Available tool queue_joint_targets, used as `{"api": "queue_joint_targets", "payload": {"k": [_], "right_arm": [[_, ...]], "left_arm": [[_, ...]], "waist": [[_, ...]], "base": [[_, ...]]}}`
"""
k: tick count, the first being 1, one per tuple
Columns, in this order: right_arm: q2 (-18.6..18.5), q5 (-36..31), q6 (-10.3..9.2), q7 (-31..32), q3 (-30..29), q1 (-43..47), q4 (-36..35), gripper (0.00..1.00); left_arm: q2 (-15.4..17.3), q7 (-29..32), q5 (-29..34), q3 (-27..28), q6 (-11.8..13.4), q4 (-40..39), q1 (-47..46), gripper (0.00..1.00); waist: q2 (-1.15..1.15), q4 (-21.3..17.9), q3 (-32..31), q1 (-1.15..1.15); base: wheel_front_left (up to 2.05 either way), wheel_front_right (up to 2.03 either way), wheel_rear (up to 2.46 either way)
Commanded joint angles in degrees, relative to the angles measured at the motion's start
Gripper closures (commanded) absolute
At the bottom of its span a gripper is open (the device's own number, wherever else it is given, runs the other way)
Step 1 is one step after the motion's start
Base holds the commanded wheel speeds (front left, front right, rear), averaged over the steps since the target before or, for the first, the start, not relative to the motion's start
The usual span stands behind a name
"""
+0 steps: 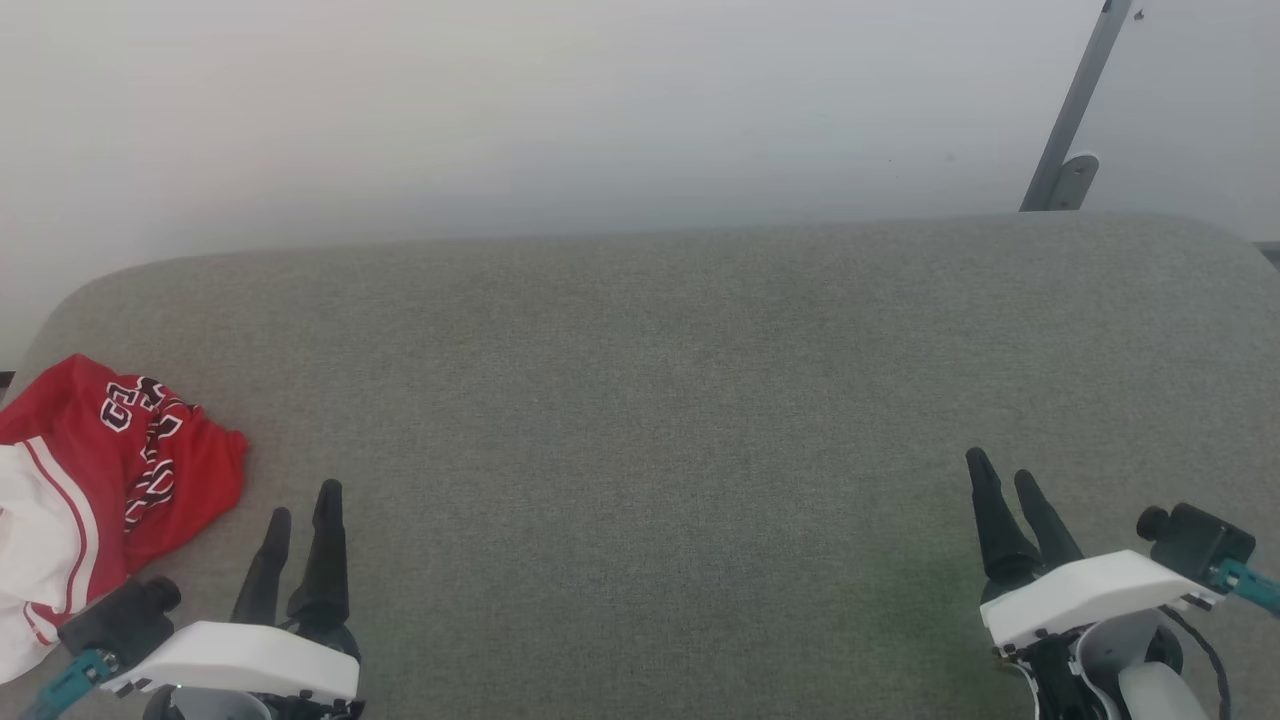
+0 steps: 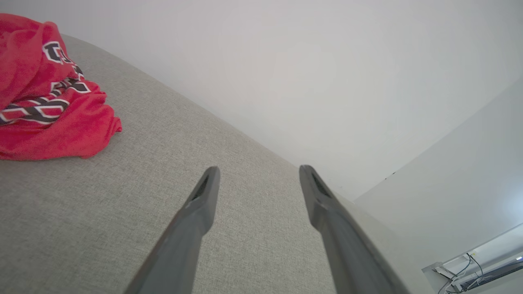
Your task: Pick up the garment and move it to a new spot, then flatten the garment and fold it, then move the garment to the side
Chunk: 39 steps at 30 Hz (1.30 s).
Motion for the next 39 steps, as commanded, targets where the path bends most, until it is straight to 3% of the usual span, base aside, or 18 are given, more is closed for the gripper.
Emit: {"api": "queue_joint_targets", "payload": {"k": [1,15,39], "right_arm": [[-0.4,-1.5,0.01,-0.6,0.2,-1.6,-0.3,0.00],[-1.8,-11.1,0.01,-2.9,0.9,-2.4,0.0,0.00],[-2.7,-25.0,0.02,-6.1,1.4,-2.3,-0.4,0.00]], "left_arm": [[0.5,-0.5,1.5,0.3,-0.5,-0.9,-0.2,0.00],[1.2,-2.8,9.1,1.9,-2.7,-1.9,0.5,0.00],[4.0,-5.9,19.1,1.3,-3.0,-3.7,1.8,0.00]], "waist": [[0.00,0.0,0.0,0.00],[0.00,-0.2,-0.1,0.00],[0.00,-0.5,-0.2,0.00]], "base": [[0.00,0.00,0.00],[0.00,0.00,0.00],[0.00,0.00,0.00]]}}
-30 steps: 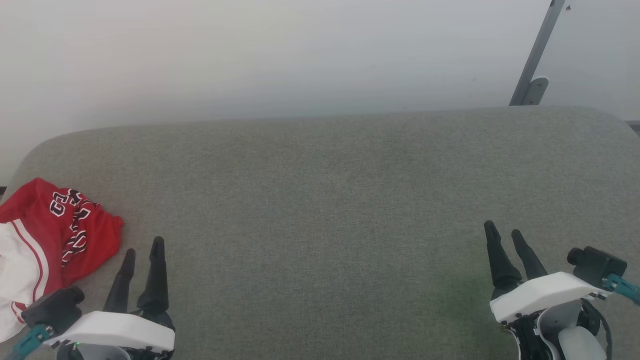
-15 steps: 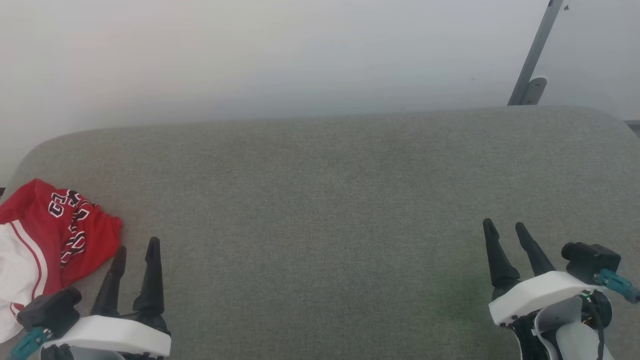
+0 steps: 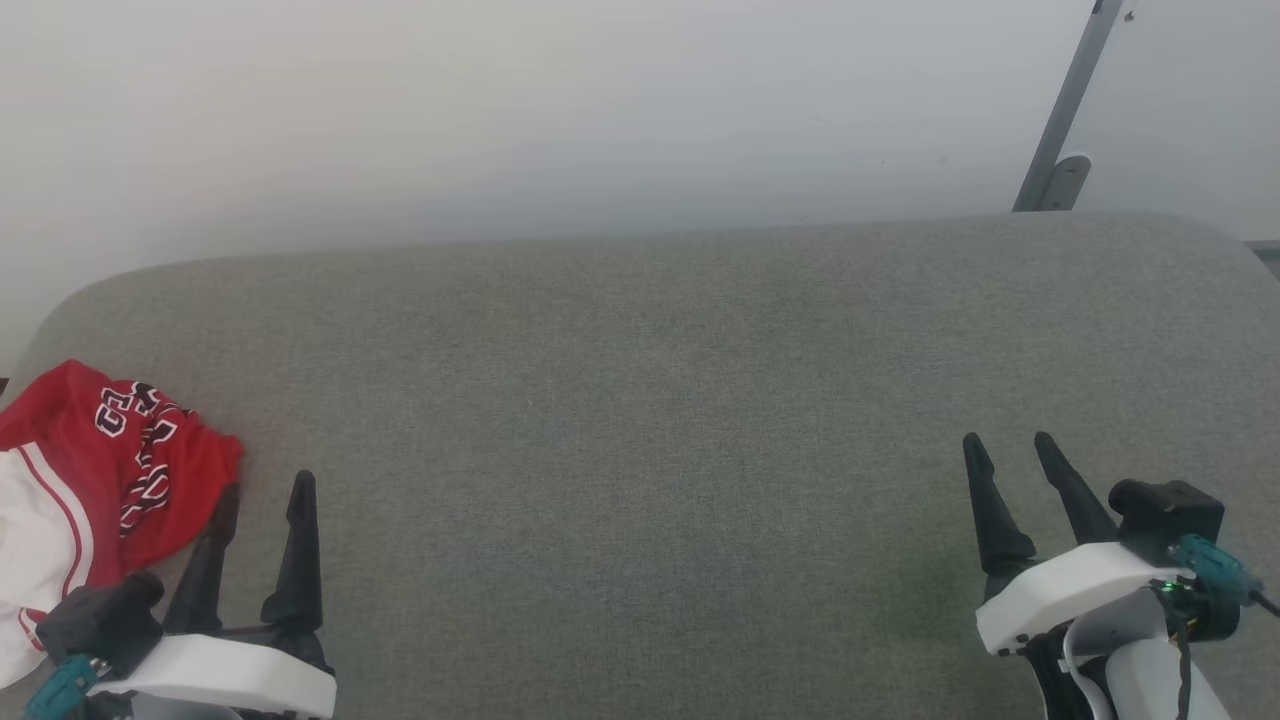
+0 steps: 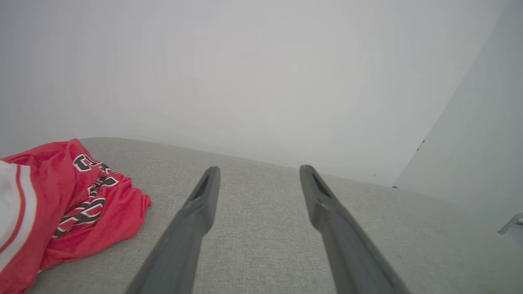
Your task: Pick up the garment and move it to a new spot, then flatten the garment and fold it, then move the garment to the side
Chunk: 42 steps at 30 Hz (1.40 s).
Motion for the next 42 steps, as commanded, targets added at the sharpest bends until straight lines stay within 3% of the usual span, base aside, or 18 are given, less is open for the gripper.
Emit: {"api": "queue_joint_targets", "payload": {"k": [1,27,42], "right_arm": [[-0.2,-1.5,0.02,-0.6,0.1,-0.9,-0.4,0.00],[-0.8,-14.7,0.01,-3.7,1.2,-1.2,-0.4,0.00],[-0.7,-17.0,0.01,-4.2,1.2,-1.1,-0.5,0.00]], "left_arm": [[0.5,-0.5,1.4,0.1,-0.1,-0.6,0.5,0.00],[2.5,-3.6,11.4,-0.3,-0.2,-2.1,2.2,0.00],[2.7,-4.1,12.9,0.0,-0.2,-2.1,2.1,0.00]], "waist": [[0.00,0.0,0.0,0.00],[0.00,0.1,-0.1,0.00],[0.00,0.0,-0.1,0.00]], "base": [[0.00,0.00,0.00],[0.00,0.00,0.00],[0.00,0.00,0.00]]}}
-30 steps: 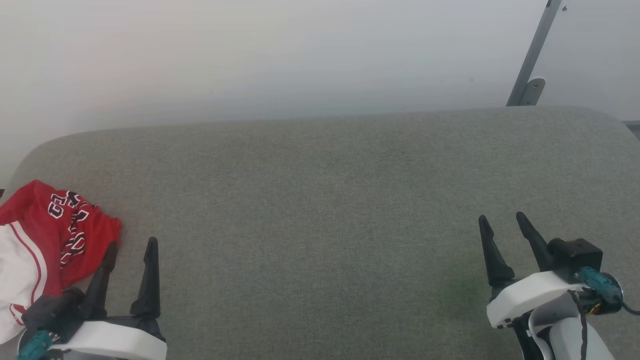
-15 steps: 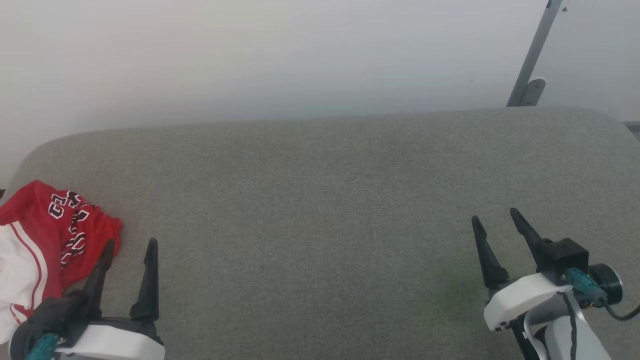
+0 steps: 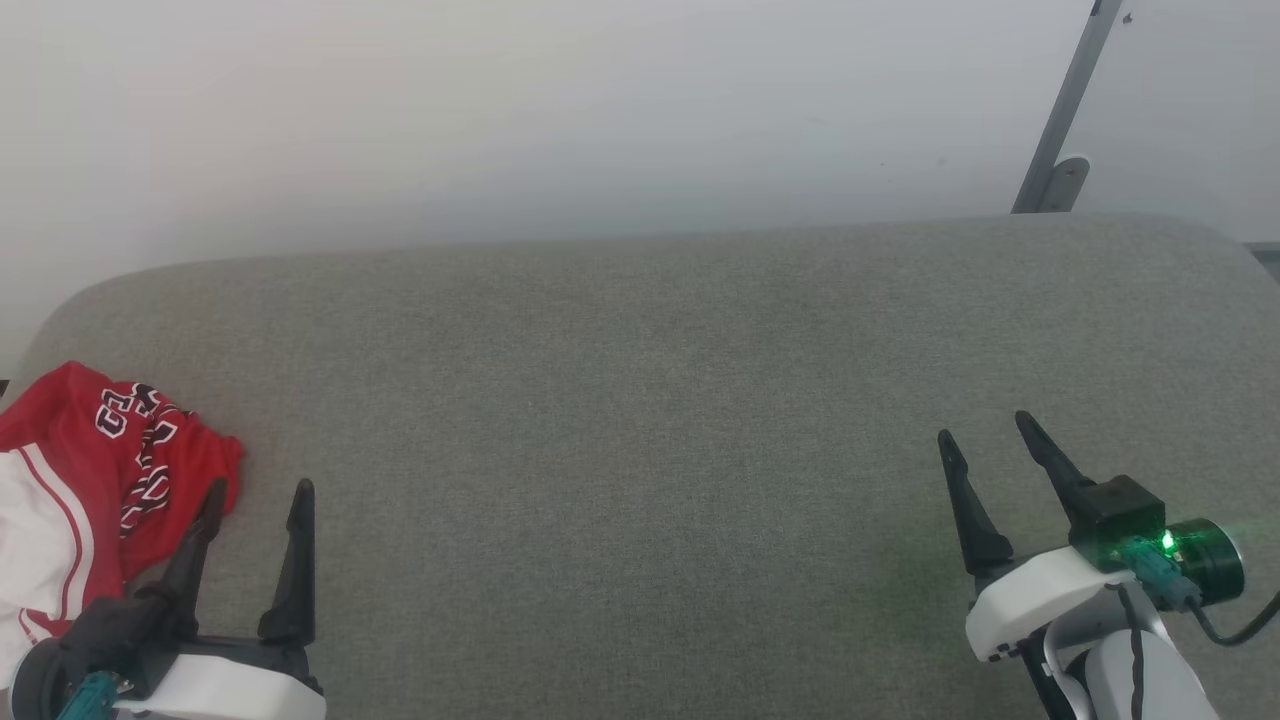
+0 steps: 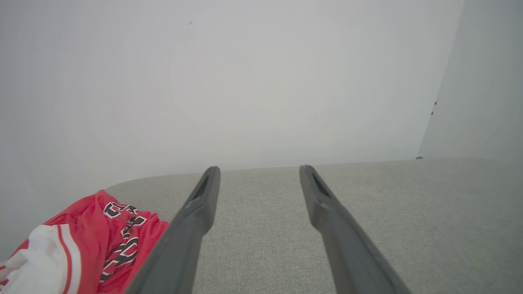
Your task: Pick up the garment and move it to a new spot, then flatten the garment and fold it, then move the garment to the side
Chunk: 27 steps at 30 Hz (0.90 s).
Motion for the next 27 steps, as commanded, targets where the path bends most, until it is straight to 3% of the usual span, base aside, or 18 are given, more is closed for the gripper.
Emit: {"api": "queue_joint_targets", "payload": {"k": [1,12,27], "right_arm": [[-0.1,-0.1,0.00,-0.4,0.0,-0.2,-0.1,0.00],[0.2,0.2,-0.01,-0.4,1.4,0.1,0.3,0.00],[-0.7,3.7,-0.01,-0.2,10.1,-3.0,3.9,0.00]], "left_arm": [[0.0,-0.3,-0.2,0.1,-0.1,-0.1,0.3,0.00],[-1.2,-0.3,0.4,4.1,0.0,2.2,-0.9,0.00],[-3.9,-0.3,0.2,11.1,0.4,4.7,-0.9,0.00]], "waist": [[0.00,0.0,0.0,0.00],[0.00,2.6,-0.6,0.00],[0.00,15.6,-4.4,0.00]], "base": [[0.00,0.00,0.00],[0.00,0.00,0.00],[0.00,0.00,0.00]]}}
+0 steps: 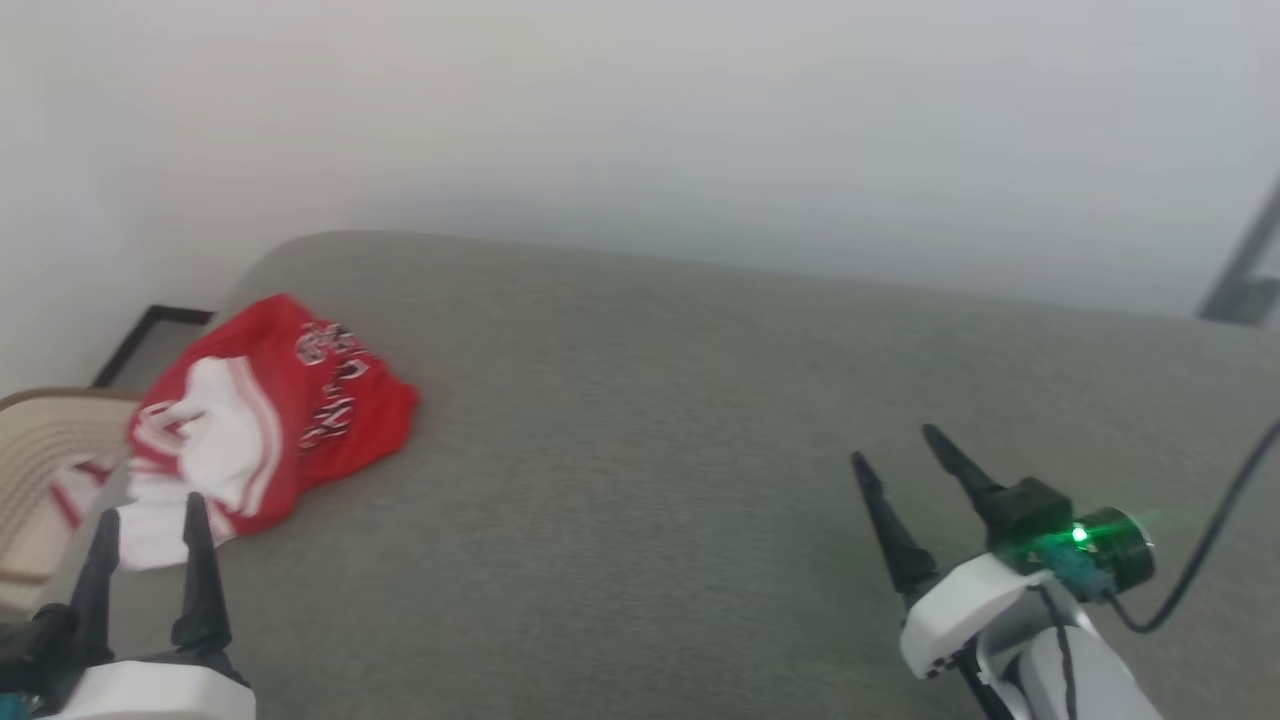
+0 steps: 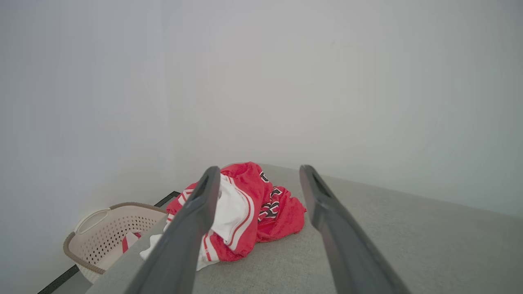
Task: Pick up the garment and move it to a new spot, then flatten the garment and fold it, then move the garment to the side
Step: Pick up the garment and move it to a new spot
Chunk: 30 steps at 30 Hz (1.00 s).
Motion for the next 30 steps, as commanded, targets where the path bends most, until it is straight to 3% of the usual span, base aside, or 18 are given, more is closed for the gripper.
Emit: {"api": "queue_joint_targets", "payload": {"k": [1,11,18,30], "right_arm": [[0.2,0.6,-0.04,-0.3,1.4,-0.8,0.6,0.00],[0.2,2.2,-0.04,-0.3,4.8,-2.3,2.3,0.00],[-0.3,2.2,-0.04,-0.3,4.7,-2.8,2.3,0.00],[-2.8,-0.1,-0.05,1.3,2.3,-6.9,-0.8,0.00]], "left_arm": [[-0.1,-0.3,-0.2,0.6,0.1,0.1,0.5,0.00],[-0.6,-0.3,0.3,0.5,-0.1,-1.3,1.9,0.00],[0.0,-0.3,-2.0,0.6,-0.3,-0.7,0.8,0.00],[8.2,0.5,-9.3,-2.8,-0.4,7.7,-12.3,0.00]], "waist": [[0.00,3.7,-1.5,0.00],[0.00,8.3,-2.2,0.00],[0.00,8.2,-1.0,0.00],[0.00,2.6,9.5,0.00]], "base": [[0.00,0.00,0.00],[0.00,0.00,0.00],[0.00,0.00,0.00],[0.00,0.00,0.00]]}}
